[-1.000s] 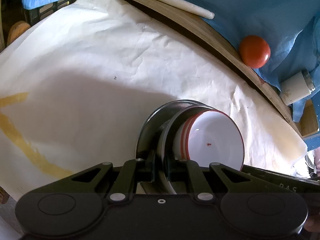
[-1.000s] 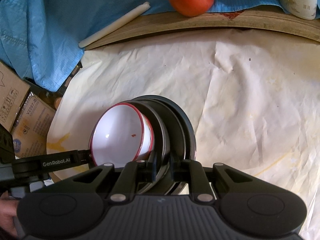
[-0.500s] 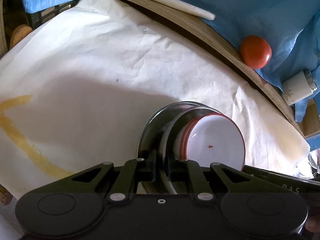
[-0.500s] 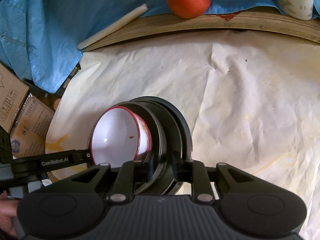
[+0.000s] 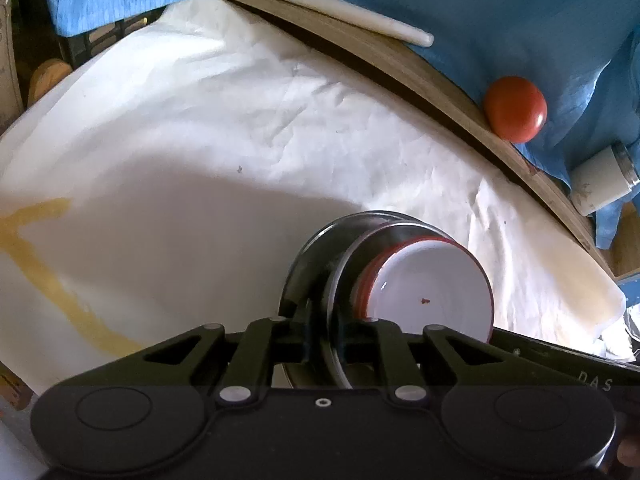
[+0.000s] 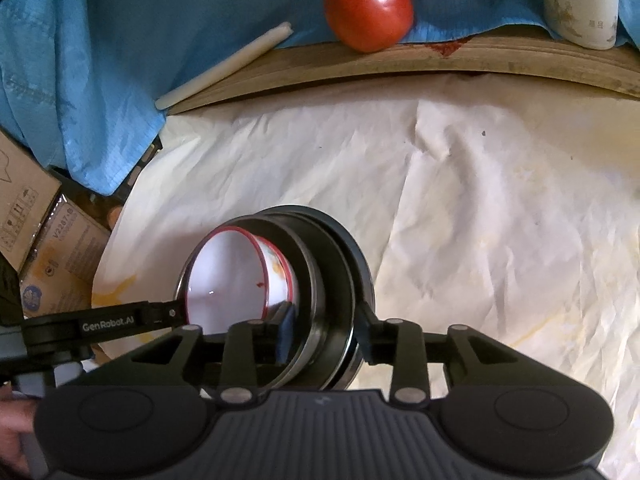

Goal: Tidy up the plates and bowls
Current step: 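Open both grippers and release the steel bowl rim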

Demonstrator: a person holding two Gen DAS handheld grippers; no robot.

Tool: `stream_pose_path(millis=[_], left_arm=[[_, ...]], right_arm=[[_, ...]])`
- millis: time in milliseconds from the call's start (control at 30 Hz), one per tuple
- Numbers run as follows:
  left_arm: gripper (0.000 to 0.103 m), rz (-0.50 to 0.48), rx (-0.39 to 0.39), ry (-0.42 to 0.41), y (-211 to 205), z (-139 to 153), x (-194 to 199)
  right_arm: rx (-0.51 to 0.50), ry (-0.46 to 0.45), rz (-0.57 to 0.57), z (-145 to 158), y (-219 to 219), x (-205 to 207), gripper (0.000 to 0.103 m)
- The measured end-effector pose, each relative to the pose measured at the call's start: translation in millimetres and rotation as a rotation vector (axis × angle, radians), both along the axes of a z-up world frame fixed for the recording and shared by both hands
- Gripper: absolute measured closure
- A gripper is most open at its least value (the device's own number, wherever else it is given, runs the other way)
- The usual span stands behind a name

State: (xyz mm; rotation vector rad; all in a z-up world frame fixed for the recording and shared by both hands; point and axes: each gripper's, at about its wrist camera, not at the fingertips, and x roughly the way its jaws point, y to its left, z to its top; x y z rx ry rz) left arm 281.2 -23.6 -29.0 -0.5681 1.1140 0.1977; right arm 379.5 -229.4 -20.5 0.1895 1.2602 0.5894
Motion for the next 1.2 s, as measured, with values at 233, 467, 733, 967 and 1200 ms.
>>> stream_pose_path(millis=[233,467,733,967,1200], left_arm=[[0.086,0.006,0.009,-0.003,-0.3,2.2,-0.8],[0.083,0.026,0.003,-0.016,2.8,3.4,-3.1],[0.079,0.033,0.023,-0.026,3.0,6.9,-3.6],[0.077,0.034,0.021,-0.024,3.6,7.8,-4.5],[0.075,0.038,0.018,-0.024,3.8,9.3,-6.6]], right_arm=[[0.0,-0.001,-0.003,1.7,-0.3,-0.1,0.065],[-0.011,-0.012,-0.014,1.9,-3.8,-0.7,0.055],[-0.011,-0.026,-0.02,2.7,-7.7,-2.2,0.047],[-0.017,-0.043,-0.025,3.9,-12.4,-4.1,0.035],[-0.016,-0.055,-0.025,5.7,-16.3,-6.5,0.027]])
